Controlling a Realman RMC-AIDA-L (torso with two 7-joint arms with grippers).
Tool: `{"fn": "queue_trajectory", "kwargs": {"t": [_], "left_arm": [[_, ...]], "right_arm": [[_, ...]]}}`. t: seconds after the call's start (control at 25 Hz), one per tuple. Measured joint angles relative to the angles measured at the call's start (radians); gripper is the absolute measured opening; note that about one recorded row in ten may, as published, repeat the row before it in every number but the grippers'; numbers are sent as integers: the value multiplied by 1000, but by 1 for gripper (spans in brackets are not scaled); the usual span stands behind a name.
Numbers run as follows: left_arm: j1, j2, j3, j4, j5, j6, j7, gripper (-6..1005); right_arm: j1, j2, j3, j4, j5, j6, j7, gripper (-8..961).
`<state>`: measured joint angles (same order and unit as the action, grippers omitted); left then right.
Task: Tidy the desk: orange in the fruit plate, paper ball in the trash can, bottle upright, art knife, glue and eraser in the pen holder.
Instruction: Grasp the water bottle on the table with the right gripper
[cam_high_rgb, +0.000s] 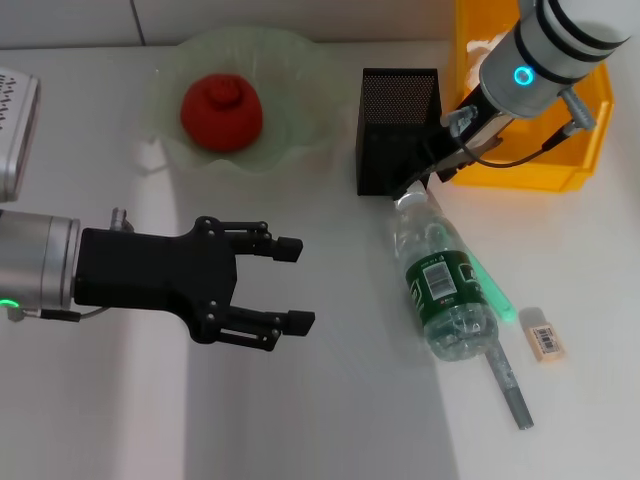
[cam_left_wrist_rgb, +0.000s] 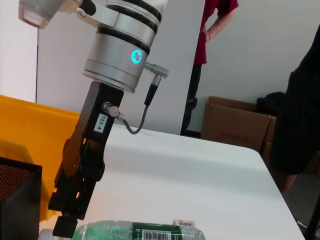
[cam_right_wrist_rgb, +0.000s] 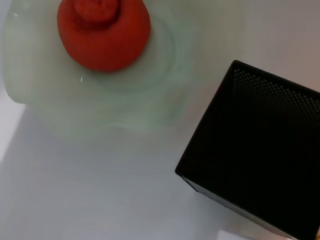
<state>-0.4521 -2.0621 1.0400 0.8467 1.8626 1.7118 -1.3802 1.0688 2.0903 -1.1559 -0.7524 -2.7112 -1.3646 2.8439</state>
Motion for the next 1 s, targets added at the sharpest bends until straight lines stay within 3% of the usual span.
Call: {"fn": "queue_trajectory", "kwargs": {"t": [0.52, 1.0], "left_arm": [[3, -1, 0, -6, -1, -6, 17, 804], [-2, -3, -6, -29, -1, -6, 30, 803]], "right_arm": [[18, 1, -3, 79, 18, 39, 1, 722], [18, 0, -36, 166, 62, 155, 3, 722]]}}
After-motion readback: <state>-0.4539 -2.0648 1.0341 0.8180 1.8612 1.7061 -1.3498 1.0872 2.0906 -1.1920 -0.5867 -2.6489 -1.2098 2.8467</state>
